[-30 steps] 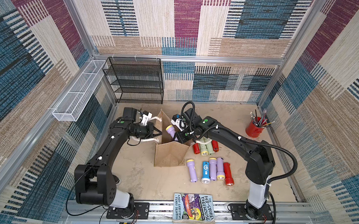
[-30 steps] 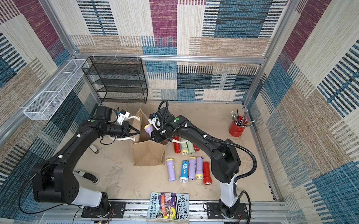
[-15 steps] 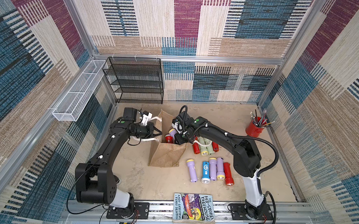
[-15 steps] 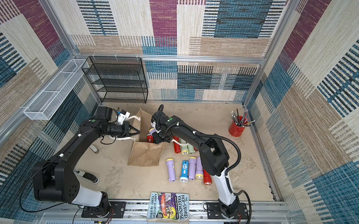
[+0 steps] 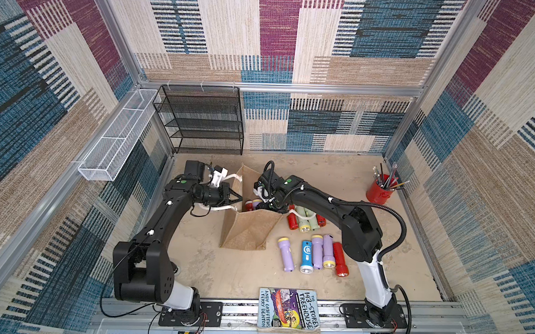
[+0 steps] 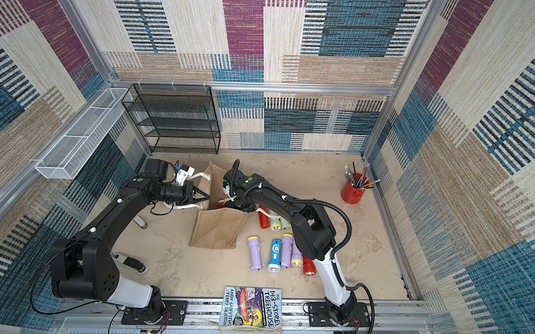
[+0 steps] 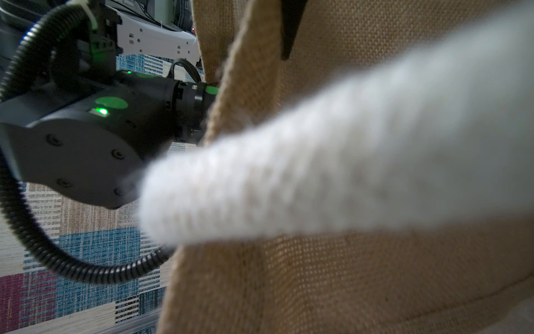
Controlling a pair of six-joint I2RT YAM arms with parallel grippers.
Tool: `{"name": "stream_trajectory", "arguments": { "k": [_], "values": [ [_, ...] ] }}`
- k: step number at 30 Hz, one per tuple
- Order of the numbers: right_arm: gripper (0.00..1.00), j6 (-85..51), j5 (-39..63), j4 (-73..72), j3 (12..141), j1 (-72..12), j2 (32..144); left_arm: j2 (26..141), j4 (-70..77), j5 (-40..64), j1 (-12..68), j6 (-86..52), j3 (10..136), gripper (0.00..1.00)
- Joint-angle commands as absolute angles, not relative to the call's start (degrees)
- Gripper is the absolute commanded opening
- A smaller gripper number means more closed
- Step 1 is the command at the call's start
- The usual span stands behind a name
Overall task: Put the flashlights into the tote bags
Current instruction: Place the flashlight in the canvas bag.
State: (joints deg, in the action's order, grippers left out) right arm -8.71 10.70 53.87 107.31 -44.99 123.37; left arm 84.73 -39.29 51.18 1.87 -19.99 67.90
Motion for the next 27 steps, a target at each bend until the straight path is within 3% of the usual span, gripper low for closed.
{"name": "stream_trajectory", "arguments": {
  "k": [1,15,27],
  "values": [
    [0.68,-7.1,11.5,56.1,109.5,-45.0,123.0,84.9,-39.7,51.5,1.8,-20.2,67.8,0.03],
    [0.76,-5.3,20.6,59.8,121.4,-45.0,118.7,87.6,-41.9,48.5,0.3,-20.5,67.6,0.02],
    [0.78,-10.2,15.2,47.2,112.3,-44.8,106.9,86.5,-43.5,44.3,-0.1,-18.9,68.7,0.02]
  ]
}}
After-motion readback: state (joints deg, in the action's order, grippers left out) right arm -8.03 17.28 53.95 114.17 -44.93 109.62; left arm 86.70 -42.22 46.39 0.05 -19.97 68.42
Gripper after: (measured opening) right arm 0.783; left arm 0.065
